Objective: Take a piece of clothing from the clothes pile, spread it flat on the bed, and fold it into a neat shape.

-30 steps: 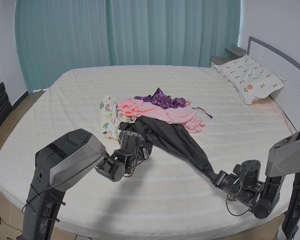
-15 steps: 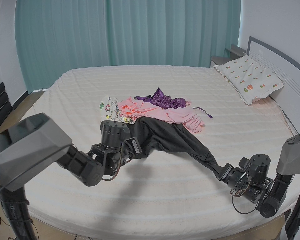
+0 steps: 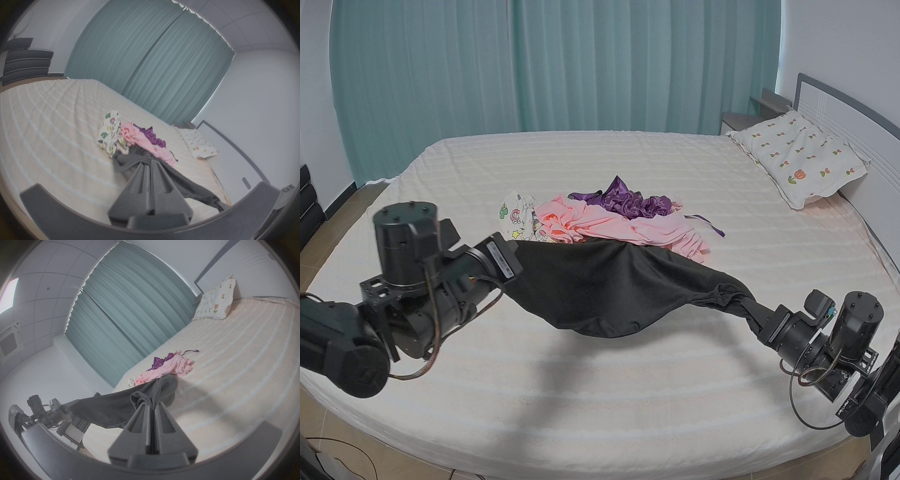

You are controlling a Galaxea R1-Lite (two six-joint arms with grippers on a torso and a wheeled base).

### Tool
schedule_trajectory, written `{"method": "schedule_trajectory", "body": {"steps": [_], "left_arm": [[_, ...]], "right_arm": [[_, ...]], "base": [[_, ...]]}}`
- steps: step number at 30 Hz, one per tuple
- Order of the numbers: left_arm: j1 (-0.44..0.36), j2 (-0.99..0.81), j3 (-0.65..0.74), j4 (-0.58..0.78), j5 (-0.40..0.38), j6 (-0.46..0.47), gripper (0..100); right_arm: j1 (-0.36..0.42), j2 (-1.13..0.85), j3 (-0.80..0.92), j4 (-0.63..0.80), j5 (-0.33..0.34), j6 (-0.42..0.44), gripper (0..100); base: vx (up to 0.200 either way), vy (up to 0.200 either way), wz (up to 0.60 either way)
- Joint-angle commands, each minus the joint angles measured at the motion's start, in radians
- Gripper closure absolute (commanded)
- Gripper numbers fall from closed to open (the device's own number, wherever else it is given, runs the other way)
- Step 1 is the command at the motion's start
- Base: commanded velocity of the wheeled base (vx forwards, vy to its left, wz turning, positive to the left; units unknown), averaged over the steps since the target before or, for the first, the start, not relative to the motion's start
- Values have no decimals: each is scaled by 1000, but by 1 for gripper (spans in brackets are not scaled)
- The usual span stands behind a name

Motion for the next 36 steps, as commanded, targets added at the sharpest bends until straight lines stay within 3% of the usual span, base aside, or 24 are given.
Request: {"method": "schedule_trajectory", "body": {"steps": [1,5,9,10,13,17,22,27,31,36], "left_arm": [[31,-177,35,7,-1,1,100],[56,-202,37,32,-1,6,100],[57,-202,44,29,3,6,100],[57,-202,49,31,3,9,100],[56,-202,54,32,3,14,100],[56,-202,41,32,3,41,100],[48,-209,34,23,8,136,100],[47,-240,14,29,9,167,100],[48,-242,11,23,36,166,100],[45,-280,-8,27,40,170,100]], "right_arm": [[14,-102,17,-10,-4,-24,100],[-15,-99,-3,-10,35,-7,100],[-15,-87,-95,24,65,-53,100],[-22,-101,-126,75,67,-111,100],[-75,-142,-171,165,73,-174,100],[-92,-233,-237,331,76,-182,100],[-78,-379,-365,644,78,-182,100],[-19,-432,-416,811,75,-179,100],[40,-431,-424,812,62,-176,100],[42,-420,-484,817,64,-173,100]], "base": [[0,0,0],[0,0,0],[0,0,0],[0,0,0],[0,0,0],[0,0,0],[0,0,0],[0,0,0],[0,0,0],[0,0,0]]}}
